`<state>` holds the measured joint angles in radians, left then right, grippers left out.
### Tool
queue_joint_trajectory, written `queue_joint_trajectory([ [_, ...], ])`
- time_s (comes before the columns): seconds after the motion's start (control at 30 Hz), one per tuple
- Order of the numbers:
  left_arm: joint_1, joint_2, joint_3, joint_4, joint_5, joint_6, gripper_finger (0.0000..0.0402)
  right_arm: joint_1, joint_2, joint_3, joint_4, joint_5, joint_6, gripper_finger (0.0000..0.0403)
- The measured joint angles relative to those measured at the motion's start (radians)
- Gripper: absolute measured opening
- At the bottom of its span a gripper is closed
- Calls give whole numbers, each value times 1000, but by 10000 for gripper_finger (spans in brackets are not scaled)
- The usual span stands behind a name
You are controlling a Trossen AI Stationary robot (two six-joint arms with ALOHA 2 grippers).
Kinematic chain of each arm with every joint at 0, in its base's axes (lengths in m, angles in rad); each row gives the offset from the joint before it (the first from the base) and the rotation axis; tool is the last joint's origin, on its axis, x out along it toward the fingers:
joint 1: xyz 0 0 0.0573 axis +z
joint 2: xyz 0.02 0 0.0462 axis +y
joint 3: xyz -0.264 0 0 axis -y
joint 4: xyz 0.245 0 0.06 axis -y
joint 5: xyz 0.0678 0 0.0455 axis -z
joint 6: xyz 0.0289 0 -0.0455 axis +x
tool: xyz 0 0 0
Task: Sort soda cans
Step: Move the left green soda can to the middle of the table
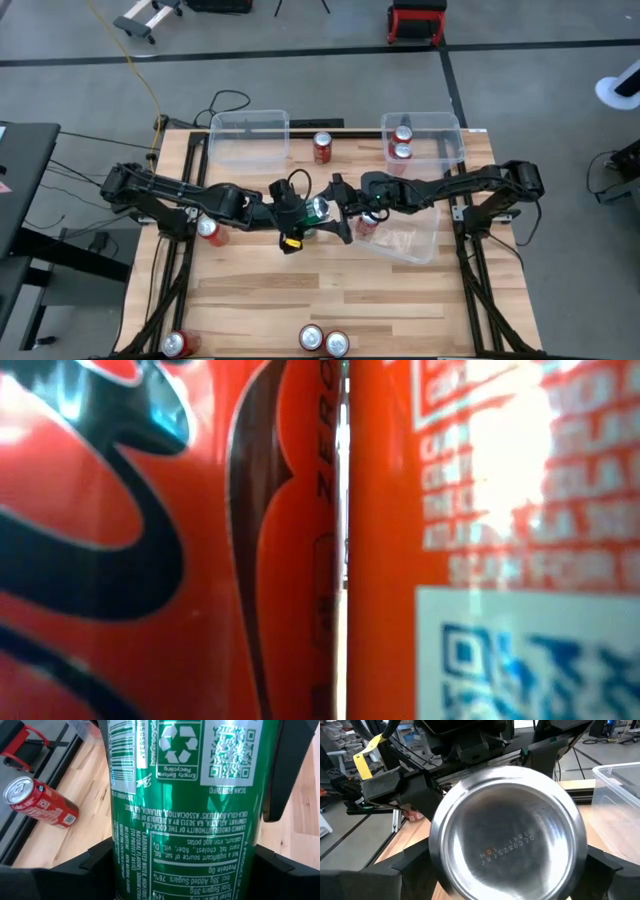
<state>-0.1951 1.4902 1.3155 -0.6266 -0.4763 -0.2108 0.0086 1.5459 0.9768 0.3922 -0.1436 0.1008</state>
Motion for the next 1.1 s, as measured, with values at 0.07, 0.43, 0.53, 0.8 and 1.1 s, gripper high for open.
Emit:
queue_joint_trajectory([
  [0.07, 0, 0, 0, -2, 0, 0, 295, 0, 0, 0, 3, 0, -1, 358],
  [0.43, -6, 0, 0, -7, -6, -49, 302, 0, -1, 0, 16, -2, 8, 283],
  [0.53, -9, 0, 0, -7, 1, -69, 346, 1, -1, 0, 49, -19, 1, 283],
  [0.8, -66, -90, -3, -111, -129, -169, 387, 0, -4, 1, 136, -28, 28, 283],
  [1.1, -284, -220, -71, 95, -432, -71, 387, -7, -5, -7, 288, -121, 79, 283],
])
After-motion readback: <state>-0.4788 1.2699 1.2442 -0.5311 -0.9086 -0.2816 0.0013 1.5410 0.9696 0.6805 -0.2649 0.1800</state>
